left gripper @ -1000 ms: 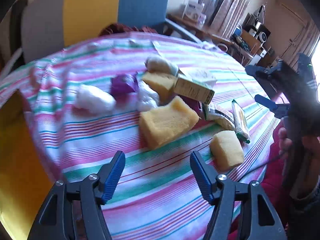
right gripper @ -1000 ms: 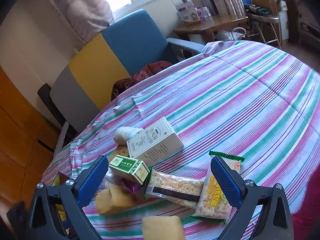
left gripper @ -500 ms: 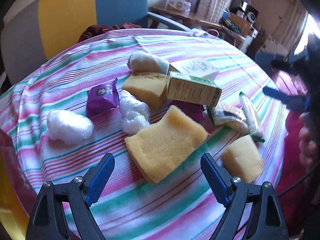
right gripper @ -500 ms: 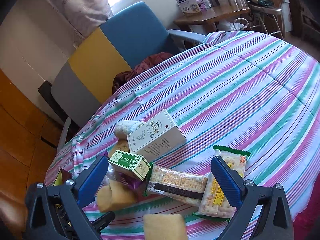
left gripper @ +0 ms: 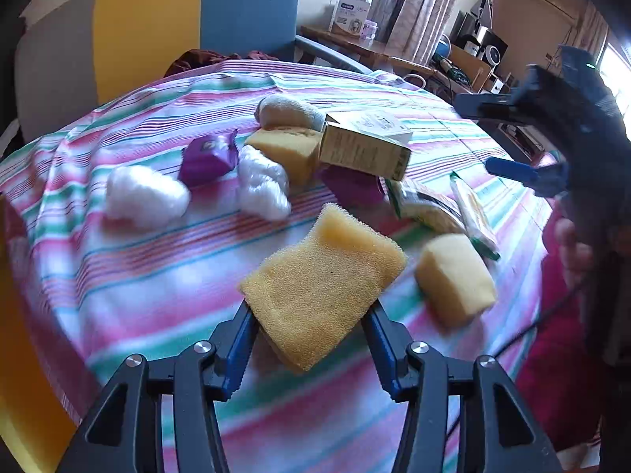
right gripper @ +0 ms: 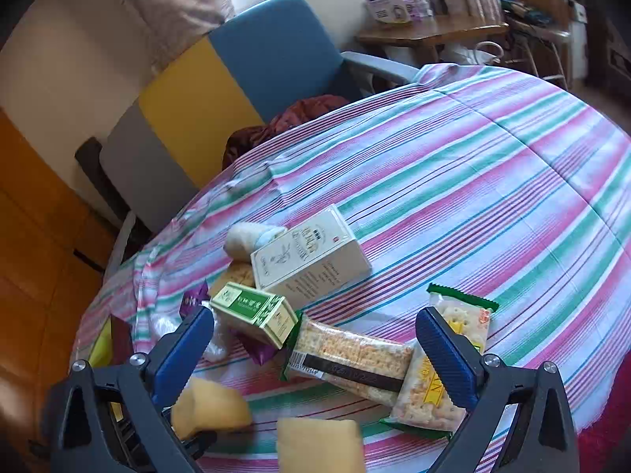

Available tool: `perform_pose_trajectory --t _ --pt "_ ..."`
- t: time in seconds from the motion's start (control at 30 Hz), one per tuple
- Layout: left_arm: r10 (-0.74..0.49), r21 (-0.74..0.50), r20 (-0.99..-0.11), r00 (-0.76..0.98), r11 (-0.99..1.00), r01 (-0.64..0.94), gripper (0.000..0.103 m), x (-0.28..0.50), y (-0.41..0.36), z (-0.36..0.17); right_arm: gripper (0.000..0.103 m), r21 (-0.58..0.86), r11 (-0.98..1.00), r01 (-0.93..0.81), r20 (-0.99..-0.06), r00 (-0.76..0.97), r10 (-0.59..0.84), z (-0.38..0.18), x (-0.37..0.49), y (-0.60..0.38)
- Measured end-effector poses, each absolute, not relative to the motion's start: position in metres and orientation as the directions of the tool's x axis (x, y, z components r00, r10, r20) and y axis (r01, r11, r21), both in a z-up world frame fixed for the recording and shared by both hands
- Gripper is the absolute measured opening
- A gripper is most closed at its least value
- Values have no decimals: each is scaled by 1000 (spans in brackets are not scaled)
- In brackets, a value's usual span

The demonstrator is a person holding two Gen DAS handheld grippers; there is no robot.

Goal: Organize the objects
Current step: 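Grasp the flat yellow sponge with the left tool, then carry the sponge to the gold tray with the left tool while the right tool grasps the green box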

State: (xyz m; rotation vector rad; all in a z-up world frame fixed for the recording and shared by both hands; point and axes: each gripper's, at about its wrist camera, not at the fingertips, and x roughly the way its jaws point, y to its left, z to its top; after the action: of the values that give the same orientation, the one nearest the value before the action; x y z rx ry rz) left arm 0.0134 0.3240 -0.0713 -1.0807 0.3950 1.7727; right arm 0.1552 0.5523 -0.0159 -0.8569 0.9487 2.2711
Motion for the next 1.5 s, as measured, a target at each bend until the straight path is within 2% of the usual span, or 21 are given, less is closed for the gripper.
perform_pose_trajectory --t 0.3,0.77,0.8,0.83,0.9,1.2,1.5 --pt "612 -226 -779 -136 -477 -849 54 28 290 -50 103 288 -742 -605 -796 -582 166 -23 114 517" --pt "668 -280 -723 -175 -514 -811 54 30 241 -21 103 198 -664 -721 -846 -468 256 -41 39 514" --pt "669 -282 -721 -178 -518 -807 54 29 238 -19 97 180 -674 -717 -851 -457 259 -44 35 514" --pt "672 -286 -719 -181 -522 -804 54 29 235 -19 77 170 -686 -707 -857 -449 251 -46 33 514" --pt "680 -296 -709 -187 -528 -796 54 28 227 -16 76 161 -698 -697 -862 -444 245 -49 34 512" --pt "675 -303 -691 -259 -596 -744 54 19 197 -5 76 212 -832 -512 -790 -591 162 -26 57 480" --pt "617 -286 -693 -373 -710 -643 54 2 154 -1 76 214 -957 -198 -820 -569 -65 -42 41 411"
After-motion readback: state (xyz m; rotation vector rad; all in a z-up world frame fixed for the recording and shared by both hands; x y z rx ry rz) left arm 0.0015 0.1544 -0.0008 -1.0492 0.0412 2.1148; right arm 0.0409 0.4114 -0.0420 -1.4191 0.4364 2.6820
